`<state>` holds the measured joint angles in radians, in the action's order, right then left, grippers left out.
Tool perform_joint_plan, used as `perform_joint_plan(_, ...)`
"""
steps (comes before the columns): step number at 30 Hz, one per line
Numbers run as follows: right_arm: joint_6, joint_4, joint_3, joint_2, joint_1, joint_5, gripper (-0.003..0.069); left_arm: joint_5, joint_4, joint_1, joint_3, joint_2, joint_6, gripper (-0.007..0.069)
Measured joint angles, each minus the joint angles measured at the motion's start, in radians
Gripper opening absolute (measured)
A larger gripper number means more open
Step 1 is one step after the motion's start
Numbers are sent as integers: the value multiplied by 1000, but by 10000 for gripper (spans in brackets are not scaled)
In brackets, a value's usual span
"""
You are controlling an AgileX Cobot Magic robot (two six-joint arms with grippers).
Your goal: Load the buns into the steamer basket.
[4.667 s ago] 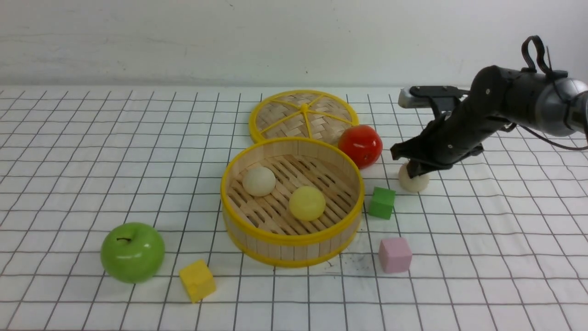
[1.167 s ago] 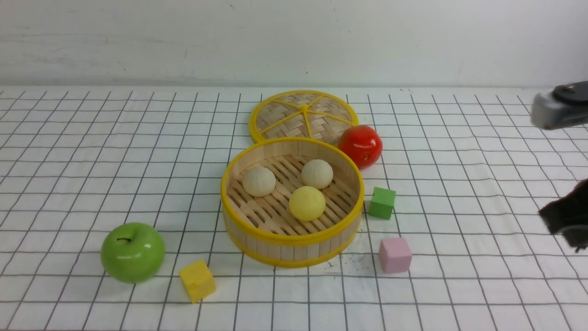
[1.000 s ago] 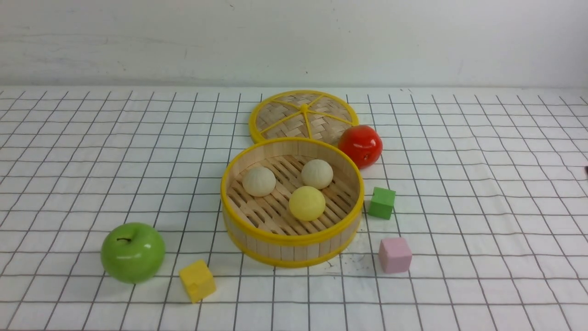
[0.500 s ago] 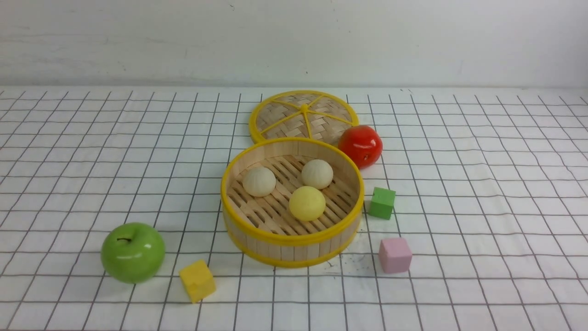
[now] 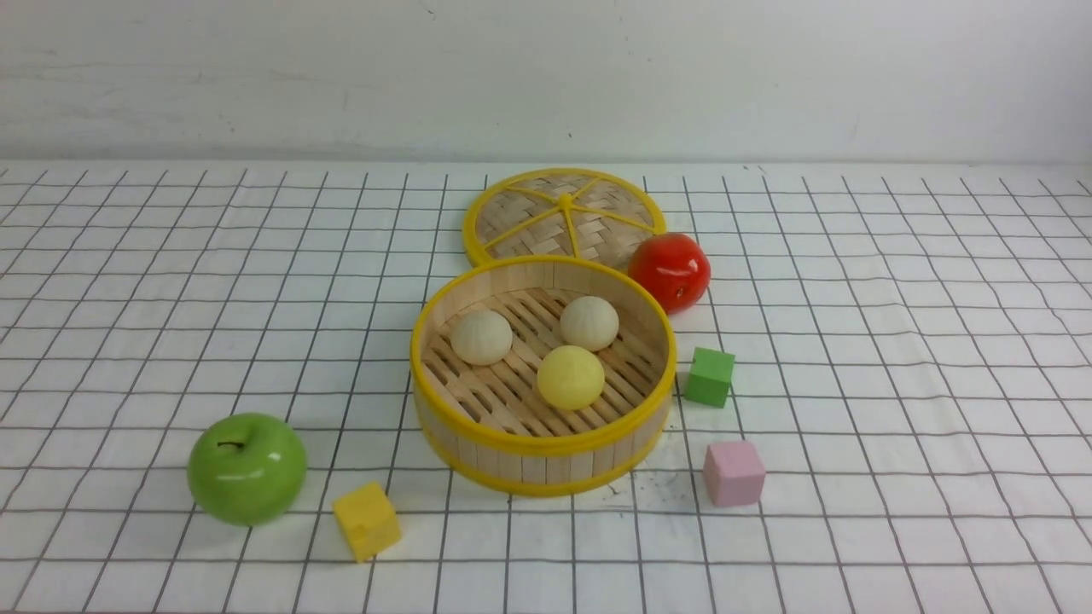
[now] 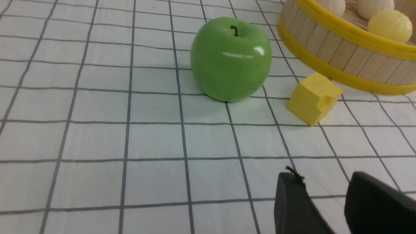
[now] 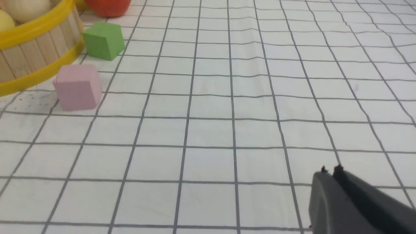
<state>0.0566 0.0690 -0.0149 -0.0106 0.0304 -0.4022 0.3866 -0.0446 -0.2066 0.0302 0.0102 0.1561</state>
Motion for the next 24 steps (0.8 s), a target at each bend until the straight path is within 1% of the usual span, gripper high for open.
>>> perform_joint_plan(24,-1,-3,0,0,0,2,43,0,0,0,0,0,0,237)
